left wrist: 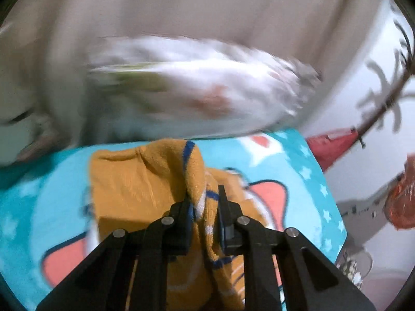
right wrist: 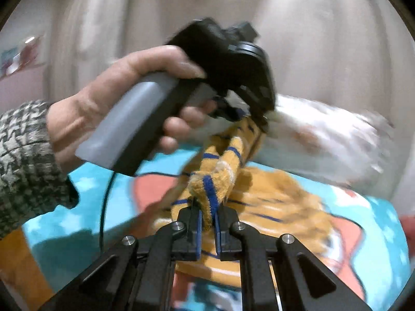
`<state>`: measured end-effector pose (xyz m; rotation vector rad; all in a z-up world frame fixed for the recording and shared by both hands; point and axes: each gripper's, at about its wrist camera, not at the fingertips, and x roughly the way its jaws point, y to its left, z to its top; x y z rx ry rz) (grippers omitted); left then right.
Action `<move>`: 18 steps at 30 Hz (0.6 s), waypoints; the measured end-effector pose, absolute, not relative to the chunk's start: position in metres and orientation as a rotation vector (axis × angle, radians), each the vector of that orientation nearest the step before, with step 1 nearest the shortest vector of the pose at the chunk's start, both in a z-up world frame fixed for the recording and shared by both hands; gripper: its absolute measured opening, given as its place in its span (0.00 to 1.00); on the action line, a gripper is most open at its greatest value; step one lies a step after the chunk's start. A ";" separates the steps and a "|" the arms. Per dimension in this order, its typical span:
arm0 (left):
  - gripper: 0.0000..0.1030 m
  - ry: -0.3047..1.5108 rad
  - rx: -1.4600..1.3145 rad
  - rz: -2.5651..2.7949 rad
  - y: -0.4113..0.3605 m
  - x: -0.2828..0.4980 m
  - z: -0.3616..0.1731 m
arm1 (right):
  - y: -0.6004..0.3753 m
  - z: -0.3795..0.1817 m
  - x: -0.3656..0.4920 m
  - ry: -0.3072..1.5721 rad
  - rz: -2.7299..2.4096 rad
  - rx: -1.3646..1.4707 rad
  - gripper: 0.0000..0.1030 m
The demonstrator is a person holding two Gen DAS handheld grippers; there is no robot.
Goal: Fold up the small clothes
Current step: 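Lift the sweater edge with the left gripper while the right gripper grips it too, folding it in half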
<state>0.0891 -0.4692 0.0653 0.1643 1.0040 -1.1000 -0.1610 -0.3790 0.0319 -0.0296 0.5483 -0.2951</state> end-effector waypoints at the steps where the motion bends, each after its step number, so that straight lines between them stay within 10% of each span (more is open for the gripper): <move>1: 0.17 1.018 0.180 -1.106 -0.489 0.080 0.060 | -0.400 0.028 -0.172 0.563 -0.344 0.007 0.08; 18: 0.70 0.861 0.156 -0.898 -0.369 0.013 0.060 | -0.561 0.027 -0.199 0.604 -0.200 0.561 0.32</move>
